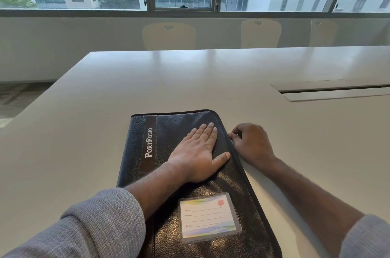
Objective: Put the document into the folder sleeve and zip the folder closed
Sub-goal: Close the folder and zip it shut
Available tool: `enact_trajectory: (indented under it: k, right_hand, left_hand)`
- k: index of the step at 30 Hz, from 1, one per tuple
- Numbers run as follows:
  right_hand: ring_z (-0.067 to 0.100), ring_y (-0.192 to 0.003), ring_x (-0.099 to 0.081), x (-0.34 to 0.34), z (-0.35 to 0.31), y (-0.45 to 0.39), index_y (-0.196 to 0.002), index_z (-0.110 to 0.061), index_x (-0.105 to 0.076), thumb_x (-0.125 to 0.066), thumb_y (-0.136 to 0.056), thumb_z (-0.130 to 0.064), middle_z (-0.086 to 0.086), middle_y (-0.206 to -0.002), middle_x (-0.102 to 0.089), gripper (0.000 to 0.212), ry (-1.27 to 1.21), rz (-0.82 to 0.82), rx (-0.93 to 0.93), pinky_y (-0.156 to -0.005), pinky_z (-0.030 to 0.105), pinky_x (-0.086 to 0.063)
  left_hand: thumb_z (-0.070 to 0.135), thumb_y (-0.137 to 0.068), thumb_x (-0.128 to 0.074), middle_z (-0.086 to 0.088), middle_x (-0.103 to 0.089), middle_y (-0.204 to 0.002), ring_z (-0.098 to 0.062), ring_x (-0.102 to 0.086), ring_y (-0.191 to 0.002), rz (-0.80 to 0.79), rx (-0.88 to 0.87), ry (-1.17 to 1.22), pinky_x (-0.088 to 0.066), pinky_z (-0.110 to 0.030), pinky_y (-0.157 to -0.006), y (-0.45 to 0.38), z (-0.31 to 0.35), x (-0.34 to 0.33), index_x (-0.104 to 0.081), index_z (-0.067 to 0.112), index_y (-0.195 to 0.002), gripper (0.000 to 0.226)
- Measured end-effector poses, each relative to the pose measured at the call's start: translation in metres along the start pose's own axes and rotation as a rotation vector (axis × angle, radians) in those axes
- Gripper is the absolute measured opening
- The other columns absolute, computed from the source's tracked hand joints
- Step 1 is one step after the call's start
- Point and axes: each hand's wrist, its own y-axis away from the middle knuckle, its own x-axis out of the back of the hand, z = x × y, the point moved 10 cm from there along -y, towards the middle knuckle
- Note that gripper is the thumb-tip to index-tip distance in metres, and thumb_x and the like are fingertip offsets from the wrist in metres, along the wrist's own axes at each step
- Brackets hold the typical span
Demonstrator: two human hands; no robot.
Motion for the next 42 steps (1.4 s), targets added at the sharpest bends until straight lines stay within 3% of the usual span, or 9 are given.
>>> enact_trajectory:
  k: [17, 31, 34, 36, 38, 40, 42]
  right_hand:
    - [0.027, -0.082, -0.068, -0.03, 0.005, -0.069, -0.077, -0.011, -0.076, -0.067, -0.084, -0.025, 0.008, -0.083, -0.076, 0.018, 0.006, -0.01, -0.055, -0.073, 0.031, -0.051]
    - [0.022, -0.083, -0.068, -0.058, -0.001, -0.111, -0.078, -0.016, -0.076, -0.069, -0.083, -0.023, 0.004, -0.084, -0.075, 0.011, -0.019, -0.188, -0.012, -0.076, 0.033, -0.054]
    - [0.024, -0.086, -0.066, -0.055, 0.004, -0.109, -0.084, -0.013, -0.073, -0.07, -0.083, -0.025, 0.005, -0.089, -0.073, 0.012, -0.08, -0.157, -0.098, -0.079, 0.034, -0.053]
    - [0.026, -0.092, -0.064, -0.044, 0.0, -0.097, -0.093, -0.011, -0.069, -0.067, -0.084, -0.027, 0.007, -0.096, -0.071, 0.018, -0.081, -0.049, -0.144, -0.081, 0.033, -0.05]
    - [0.026, -0.092, -0.062, -0.036, -0.019, -0.078, -0.093, -0.011, -0.067, -0.062, -0.086, -0.026, 0.007, -0.097, -0.068, 0.017, -0.065, 0.037, -0.088, -0.08, 0.033, -0.049]
    - [0.026, -0.09, -0.06, -0.035, -0.044, -0.057, -0.089, -0.011, -0.065, -0.059, -0.086, -0.026, 0.007, -0.094, -0.065, 0.017, -0.044, 0.039, 0.019, -0.08, 0.035, -0.049]
    - [0.026, -0.094, -0.058, -0.041, -0.063, -0.037, -0.092, -0.011, -0.064, -0.055, -0.088, -0.03, 0.007, -0.096, -0.064, 0.021, -0.018, -0.016, 0.098, -0.085, 0.037, -0.046]
  left_hand:
    - [0.074, -0.092, -0.009, 0.002, 0.014, -0.166, -0.009, 0.018, -0.15, 0.015, -0.004, 0.002, 0.011, -0.031, -0.121, 0.001, 0.0, 0.001, 0.006, 0.017, -0.158, 0.088]
    - [0.077, -0.089, -0.008, 0.004, 0.015, -0.166, -0.009, 0.02, -0.149, 0.025, -0.014, 0.035, 0.012, -0.031, -0.121, 0.0, -0.001, -0.002, 0.005, 0.02, -0.158, 0.09]
    - [0.078, -0.089, -0.012, 0.007, 0.013, -0.166, -0.006, 0.019, -0.149, 0.044, -0.002, 0.065, 0.012, -0.029, -0.119, -0.001, -0.002, -0.001, 0.003, 0.021, -0.158, 0.091]
    - [0.075, -0.089, -0.02, 0.009, 0.003, -0.166, -0.004, 0.01, -0.151, 0.109, 0.008, 0.135, 0.009, -0.026, -0.119, 0.0, -0.002, 0.005, -0.007, 0.022, -0.159, 0.089]
    - [0.058, -0.092, -0.035, 0.01, -0.025, -0.163, -0.004, -0.014, -0.15, 0.251, 0.024, 0.303, -0.005, -0.023, -0.119, 0.003, -0.007, 0.02, -0.029, 0.027, -0.154, 0.07]
    - [0.032, -0.09, -0.045, 0.011, -0.059, -0.136, -0.001, -0.047, -0.126, 0.401, 0.075, 0.517, -0.031, -0.019, -0.108, 0.01, -0.023, 0.037, -0.059, 0.028, -0.128, 0.041]
    - [0.017, -0.085, -0.049, 0.01, -0.07, -0.098, 0.0, -0.058, -0.091, 0.526, 0.154, 0.641, -0.043, -0.02, -0.085, 0.018, -0.044, 0.047, -0.069, 0.022, -0.091, 0.021]
